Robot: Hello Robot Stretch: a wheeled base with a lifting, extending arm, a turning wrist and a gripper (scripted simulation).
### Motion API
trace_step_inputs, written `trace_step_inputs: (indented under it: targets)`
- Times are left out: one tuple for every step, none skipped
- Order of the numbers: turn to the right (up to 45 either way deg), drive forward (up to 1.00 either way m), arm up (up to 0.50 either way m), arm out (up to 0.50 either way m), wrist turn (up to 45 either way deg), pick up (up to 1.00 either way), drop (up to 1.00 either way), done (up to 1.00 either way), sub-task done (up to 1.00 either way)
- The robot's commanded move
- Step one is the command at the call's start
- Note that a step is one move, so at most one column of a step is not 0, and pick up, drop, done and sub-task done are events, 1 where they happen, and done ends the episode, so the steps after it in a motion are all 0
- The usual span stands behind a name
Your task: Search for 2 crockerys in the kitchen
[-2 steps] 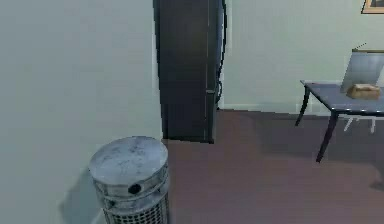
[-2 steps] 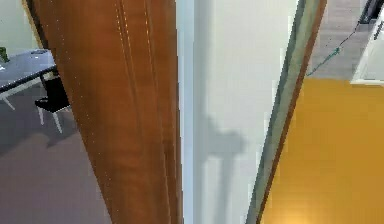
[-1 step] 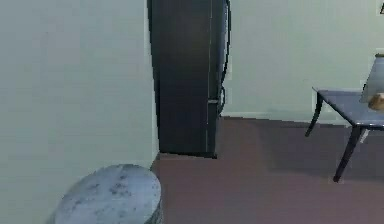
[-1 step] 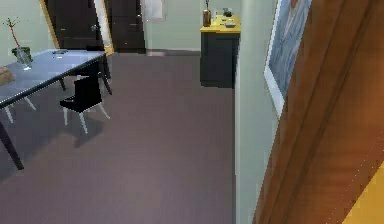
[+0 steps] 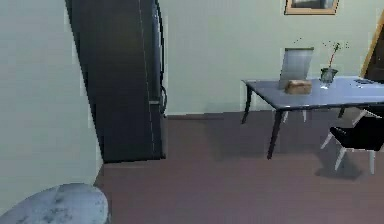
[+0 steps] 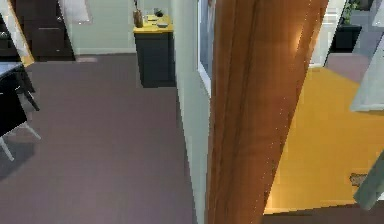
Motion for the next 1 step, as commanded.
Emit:
trace_step_inputs:
  targets:
    - [0.0, 0.30, 0.00, 0.00, 0.0, 0.00, 0.00, 0.00, 0.00]
